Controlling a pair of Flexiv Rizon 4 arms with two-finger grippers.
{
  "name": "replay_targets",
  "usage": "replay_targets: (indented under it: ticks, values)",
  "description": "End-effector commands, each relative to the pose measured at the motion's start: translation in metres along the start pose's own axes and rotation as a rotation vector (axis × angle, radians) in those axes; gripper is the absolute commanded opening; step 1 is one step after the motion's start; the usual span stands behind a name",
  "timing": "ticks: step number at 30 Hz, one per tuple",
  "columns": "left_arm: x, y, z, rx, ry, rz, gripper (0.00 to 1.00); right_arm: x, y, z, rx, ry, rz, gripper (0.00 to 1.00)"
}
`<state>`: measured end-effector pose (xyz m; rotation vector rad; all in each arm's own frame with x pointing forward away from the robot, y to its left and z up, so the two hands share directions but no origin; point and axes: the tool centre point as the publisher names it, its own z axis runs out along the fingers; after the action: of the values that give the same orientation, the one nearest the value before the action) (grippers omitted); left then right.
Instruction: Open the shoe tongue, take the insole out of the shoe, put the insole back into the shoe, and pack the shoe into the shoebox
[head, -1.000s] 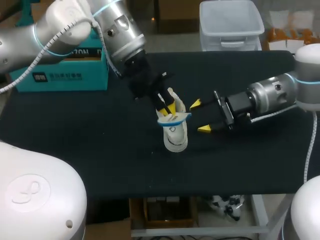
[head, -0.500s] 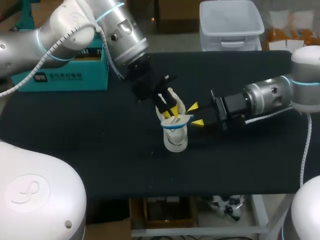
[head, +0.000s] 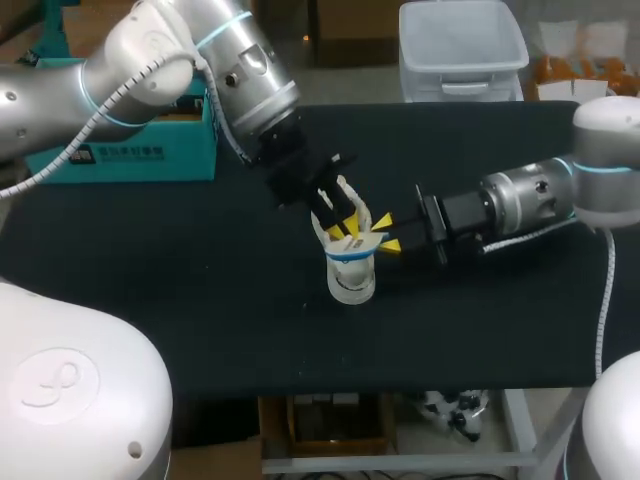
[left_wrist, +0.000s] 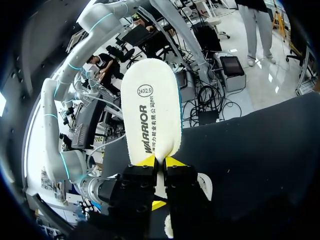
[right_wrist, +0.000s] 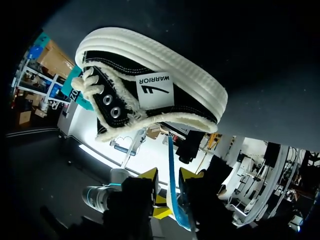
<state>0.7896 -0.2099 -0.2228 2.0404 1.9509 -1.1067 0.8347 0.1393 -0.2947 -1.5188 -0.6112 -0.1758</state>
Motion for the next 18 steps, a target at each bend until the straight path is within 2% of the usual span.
replay_targets:
  ticks: [1, 5, 6, 8, 10, 18]
  values:
    - [0.0004, 0.0037, 0.0032, 0.004, -0.004, -0.004, 0.00, 0.0022, 0.0014, -0.0004, 0.008, -0.009, 0.005, 0.30]
    - [0.0000, 0.0056, 0.0048, 0.004, -0.004, -0.010, 0.00, 0.0023, 0.0018, 0.0005, 0.012, -0.012, 0.009, 0.25]
    - [-0.0001, 0.0062, 0.0053, 0.003, -0.004, -0.012, 0.00, 0.0022, 0.0019, 0.0005, 0.014, -0.012, 0.007, 0.18]
    - [-0.0004, 0.0076, 0.0060, 0.002, -0.005, -0.015, 0.00, 0.0019, 0.0024, 0.0011, 0.020, -0.011, 0.004, 0.13]
    - [-0.0007, 0.0087, 0.0064, 0.005, -0.005, -0.018, 0.00, 0.0014, 0.0027, 0.0017, 0.020, -0.011, 0.006, 0.00]
    - [-0.0021, 0.0131, 0.0076, 0.011, -0.003, -0.036, 0.00, -0.0007, 0.0031, 0.0029, 0.029, -0.015, 0.009, 0.00]
